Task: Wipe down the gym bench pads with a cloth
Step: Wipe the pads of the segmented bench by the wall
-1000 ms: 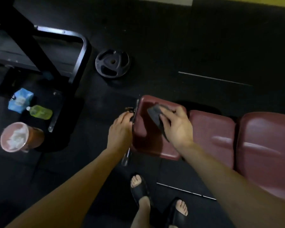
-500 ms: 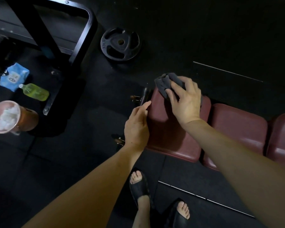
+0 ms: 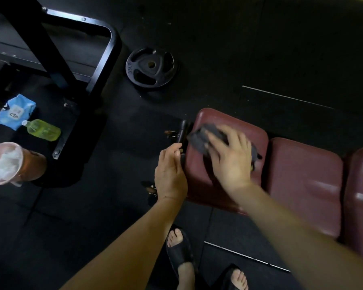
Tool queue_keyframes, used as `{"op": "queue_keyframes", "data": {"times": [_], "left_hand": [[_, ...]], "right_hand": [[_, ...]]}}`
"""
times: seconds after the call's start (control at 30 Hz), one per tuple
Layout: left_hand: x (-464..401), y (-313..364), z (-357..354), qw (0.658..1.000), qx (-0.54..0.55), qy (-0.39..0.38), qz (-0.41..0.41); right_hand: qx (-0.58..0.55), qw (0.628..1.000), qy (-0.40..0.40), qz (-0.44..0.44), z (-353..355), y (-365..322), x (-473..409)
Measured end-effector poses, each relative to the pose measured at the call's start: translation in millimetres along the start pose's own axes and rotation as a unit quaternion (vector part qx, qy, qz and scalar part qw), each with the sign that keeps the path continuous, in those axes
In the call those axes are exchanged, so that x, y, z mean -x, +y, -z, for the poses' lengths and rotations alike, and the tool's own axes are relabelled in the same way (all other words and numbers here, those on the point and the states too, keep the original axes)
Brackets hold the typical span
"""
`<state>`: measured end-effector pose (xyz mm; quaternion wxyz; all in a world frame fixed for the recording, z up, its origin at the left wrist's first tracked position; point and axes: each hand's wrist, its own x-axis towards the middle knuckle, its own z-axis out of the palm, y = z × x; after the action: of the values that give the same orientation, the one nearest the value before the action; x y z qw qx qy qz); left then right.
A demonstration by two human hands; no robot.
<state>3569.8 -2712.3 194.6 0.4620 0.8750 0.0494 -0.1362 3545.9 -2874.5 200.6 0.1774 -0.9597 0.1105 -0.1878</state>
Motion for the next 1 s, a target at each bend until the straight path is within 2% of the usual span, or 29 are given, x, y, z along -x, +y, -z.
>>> {"op": "queue_keyframes", "data": {"times": [0.1, 0.17, 0.37, 0.43, 0.6, 0.67, 0.77, 0.87, 0.93, 1.0], "left_hand": [[-1.9, -2.4, -2.3, 1.0, -0.008, 0.012, -0.003], [-2.9, -2.1, -1.7, 1.0, -0.011, 0.016, -0.01], [-0.1, 3.1, 2.0, 1.0, -0.011, 0.004, -0.007], [1.1, 4.9, 2.9, 1.0, -0.021, 0.008, -0.012], [-1.1, 8.4, 3.7, 0.994, -0.079, 0.011, -0.079], [-3.1, 13.6, 4.7, 0.987, -0.108, -0.016, -0.119], [-4.4, 26.5, 3.7, 0.98, -0.118, -0.042, -0.152], [-6.5, 37.4, -4.5, 0.989, -0.064, -0.047, -0.124], [-9.1, 39.5, -10.4, 0.993, -0.046, -0.04, -0.104], [-11.2, 37.2, -14.6, 0.99, -0.08, -0.025, -0.114]], "right_hand": [[0.039, 0.999, 0.021, -0.028, -9.3, 6.3, -59.9], [0.039, 0.998, 0.028, -0.033, -12.4, 5.2, -62.7], [-0.021, 1.0, -0.005, 0.021, 5.7, -15.1, 55.1], [-0.016, 0.999, -0.012, 0.045, 6.2, -9.1, 51.2], [0.047, 0.997, 0.047, -0.05, -13.4, 18.4, -49.8], [0.034, 0.996, 0.05, -0.062, -11.6, 15.6, -37.2], [0.017, 0.998, 0.02, -0.051, 2.1, 10.9, 34.9], [0.011, 1.0, 0.013, -0.025, 10.9, 16.4, 71.9], [0.025, 0.999, 0.023, -0.032, 5.4, 23.7, 42.7], [0.039, 0.994, 0.064, -0.08, -5.0, 29.9, -7.7]]}}
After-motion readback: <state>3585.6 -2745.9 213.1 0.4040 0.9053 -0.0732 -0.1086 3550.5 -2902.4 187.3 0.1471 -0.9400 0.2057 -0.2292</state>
